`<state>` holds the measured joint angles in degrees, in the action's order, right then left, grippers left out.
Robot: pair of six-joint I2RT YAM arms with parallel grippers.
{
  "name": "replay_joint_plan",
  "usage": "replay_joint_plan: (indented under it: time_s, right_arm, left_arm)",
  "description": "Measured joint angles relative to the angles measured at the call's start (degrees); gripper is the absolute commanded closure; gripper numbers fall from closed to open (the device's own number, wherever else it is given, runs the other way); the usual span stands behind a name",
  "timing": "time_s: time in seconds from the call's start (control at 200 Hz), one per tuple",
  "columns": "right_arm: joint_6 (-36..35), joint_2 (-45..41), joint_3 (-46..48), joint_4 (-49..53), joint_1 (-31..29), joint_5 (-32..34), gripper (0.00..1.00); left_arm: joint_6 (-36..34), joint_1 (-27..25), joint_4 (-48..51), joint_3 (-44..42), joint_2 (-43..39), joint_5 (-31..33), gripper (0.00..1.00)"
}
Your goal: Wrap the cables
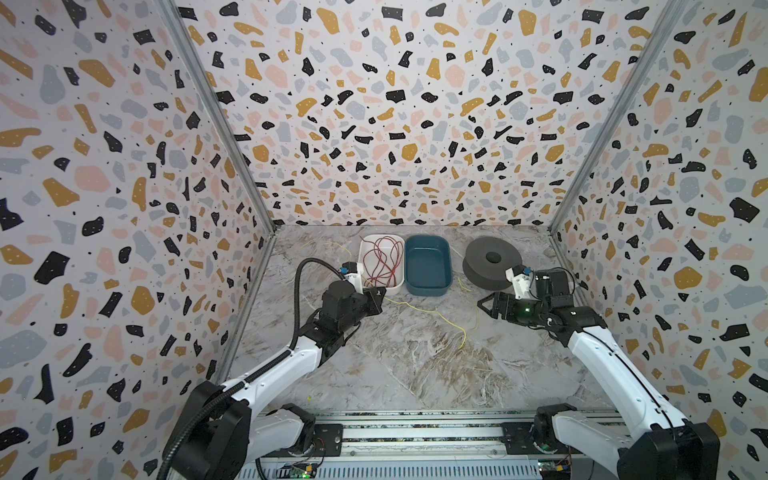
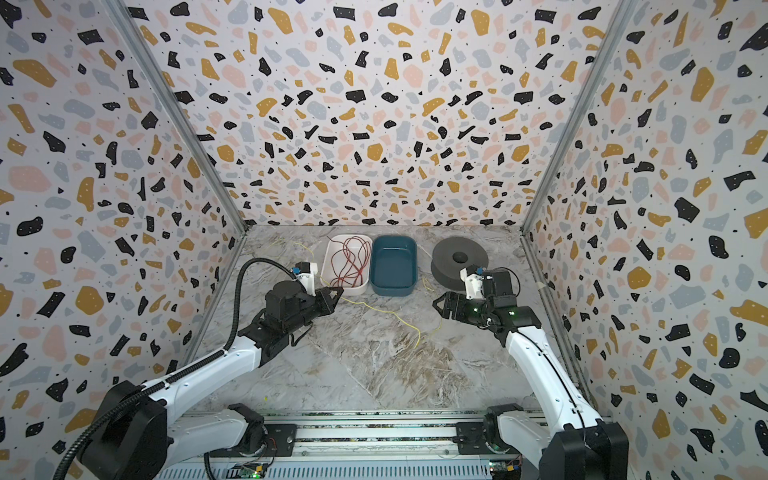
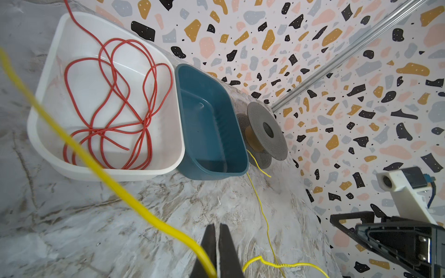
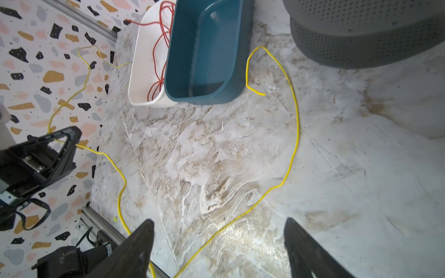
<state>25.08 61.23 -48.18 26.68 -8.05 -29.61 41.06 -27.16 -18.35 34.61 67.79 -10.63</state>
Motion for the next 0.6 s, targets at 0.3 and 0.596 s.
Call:
replay_joint_plan:
  time_s: [0.3,0.596]
  right_arm:
    - [1.3,2.5,-0.9,-4.2,1.3,-2.3,0.14]
    - [1.6,2.5,-0.9,-5.9,2.1,-2.3,0.14]
  left_arm:
    - [-0.2,-1.5,-1.6,-1.6,3.4,-0.8,0.94]
    - [0.2,-1.6,-2.7,-4.1,3.6,0.3,0.83]
